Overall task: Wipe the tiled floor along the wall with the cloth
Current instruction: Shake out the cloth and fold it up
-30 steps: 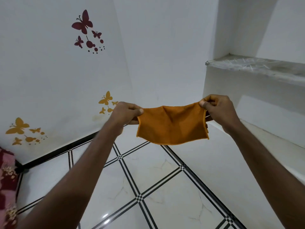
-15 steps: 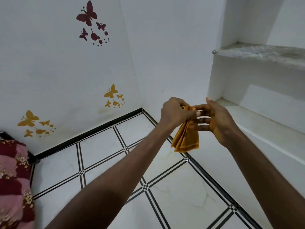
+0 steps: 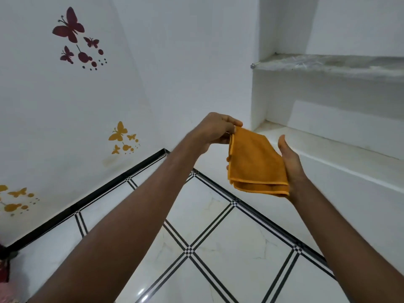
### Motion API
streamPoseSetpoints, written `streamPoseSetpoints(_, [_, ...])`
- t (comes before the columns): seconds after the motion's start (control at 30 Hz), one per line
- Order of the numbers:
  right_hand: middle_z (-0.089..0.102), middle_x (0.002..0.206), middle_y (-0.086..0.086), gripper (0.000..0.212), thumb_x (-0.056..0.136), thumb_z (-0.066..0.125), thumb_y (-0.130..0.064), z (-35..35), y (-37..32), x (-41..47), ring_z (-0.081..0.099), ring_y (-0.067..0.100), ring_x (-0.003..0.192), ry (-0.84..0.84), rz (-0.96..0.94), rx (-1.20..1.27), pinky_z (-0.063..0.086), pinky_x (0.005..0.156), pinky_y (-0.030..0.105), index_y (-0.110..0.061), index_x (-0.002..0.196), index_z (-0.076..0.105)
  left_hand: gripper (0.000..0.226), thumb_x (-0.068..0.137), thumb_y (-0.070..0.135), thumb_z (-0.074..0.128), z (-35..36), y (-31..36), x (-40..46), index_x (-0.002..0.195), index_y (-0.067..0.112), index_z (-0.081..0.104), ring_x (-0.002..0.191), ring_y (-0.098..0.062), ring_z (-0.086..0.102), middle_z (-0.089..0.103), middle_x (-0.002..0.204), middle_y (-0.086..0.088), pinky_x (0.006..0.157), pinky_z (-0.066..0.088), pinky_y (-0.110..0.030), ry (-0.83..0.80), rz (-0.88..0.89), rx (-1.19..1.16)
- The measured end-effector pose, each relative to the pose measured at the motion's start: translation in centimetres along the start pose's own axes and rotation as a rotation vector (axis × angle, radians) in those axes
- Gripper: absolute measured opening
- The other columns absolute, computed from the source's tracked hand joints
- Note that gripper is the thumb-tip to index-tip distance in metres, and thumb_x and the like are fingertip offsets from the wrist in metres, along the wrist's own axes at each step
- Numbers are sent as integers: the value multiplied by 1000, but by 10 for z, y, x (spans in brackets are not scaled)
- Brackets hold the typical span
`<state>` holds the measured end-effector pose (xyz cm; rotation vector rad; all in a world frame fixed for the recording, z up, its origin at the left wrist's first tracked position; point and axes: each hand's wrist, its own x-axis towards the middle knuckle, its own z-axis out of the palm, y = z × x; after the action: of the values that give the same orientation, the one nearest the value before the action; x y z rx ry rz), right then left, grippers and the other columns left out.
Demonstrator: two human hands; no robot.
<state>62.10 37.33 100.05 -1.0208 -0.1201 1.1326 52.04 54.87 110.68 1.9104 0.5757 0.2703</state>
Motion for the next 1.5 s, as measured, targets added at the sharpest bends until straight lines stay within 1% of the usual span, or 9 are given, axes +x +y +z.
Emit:
streamPoseSetpoints(0.2, [77, 115, 12, 35, 98, 61, -30, -23, 23, -67, 77, 33, 97, 89, -49, -117, 60, 83, 50, -16, 129, 62, 22, 95, 3, 61, 44, -38, -11, 115, 3, 72, 92, -20, 70, 70, 108, -14, 80, 62, -30, -92, -53, -33])
streamPoseSetpoints(0.3, [79, 110, 9, 33, 99, 60, -32, -54, 29, -114, 78, 30, 92, 279, -117, -134, 61, 72, 44, -17, 129, 62, 24, 94, 2, 63, 91, -48, -18, 117, 1, 70, 93, -23, 72, 72, 109, -18, 77, 62, -28, -239, -53, -135])
streamPoseSetpoints(0.43, [68, 121, 9, 36, 101, 59, -36, -105, 40, -198, 67, 32, 103, 605, -242, -182, 57, 74, 44, -19, 132, 54, 26, 92, 0, 66, 183, -44, -40, 117, -1, 68, 94, -24, 73, 71, 112, -23, 83, 60, -28, -413, -58, -258])
streamPoseSetpoints(0.6, [62, 122, 7, 40, 101, 57, -41, -173, 62, -324, 62, 36, 107, 879, -291, -98, 55, 85, 52, -24, 135, 46, 23, 96, 17, 65, 315, -14, -107, 116, 8, 72, 98, -20, 74, 75, 110, -10, 80, 60, -26, -686, -35, -193])
streamPoseSetpoints(0.7, [64, 113, 1, 36, 102, 56, -40, -219, 84, -424, 64, 31, 100, 1012, -349, 45, 53, 79, 50, -24, 133, 49, 25, 97, 18, 62, 407, 15, -169, 119, 9, 70, 102, -22, 73, 75, 111, -9, 86, 60, -31, -853, 6, -171])
streamPoseSetpoints(0.9, [67, 129, 12, 45, 100, 58, -39, -300, 155, -663, 65, 39, 111, 1255, -530, 330, 56, 84, 54, -19, 140, 52, 28, 99, 24, 58, 597, 79, -349, 121, 10, 69, 102, -21, 74, 75, 111, -9, 91, 58, -33, -1200, 66, -155])
streamPoseSetpoints(1.07, [70, 117, 12, 37, 104, 52, -39, -336, 214, -823, 67, 36, 104, 1415, -668, 510, 55, 77, 50, -17, 134, 57, 33, 100, 32, 56, 725, 114, -478, 117, 7, 69, 100, -23, 73, 75, 111, -12, 89, 58, -32, -1437, -40, -181])
streamPoseSetpoints(1.27, [67, 127, 15, 44, 102, 54, -46, -369, 293, -965, 64, 42, 114, 1542, -754, 766, 54, 91, 57, -20, 137, 54, 46, 100, 43, 54, 854, 138, -628, 121, 5, 68, 108, -29, 71, 73, 116, -16, 96, 55, -39, -1737, -91, -52])
streamPoseSetpoints(1.5, [66, 128, 13, 46, 100, 55, -49, -422, 393, -1112, 65, 43, 114, 1717, -845, 959, 57, 85, 55, -25, 139, 53, 52, 101, 48, 48, 999, 145, -808, 127, 6, 64, 112, -31, 69, 71, 120, -16, 99, 54, -41, -2073, -93, 110])
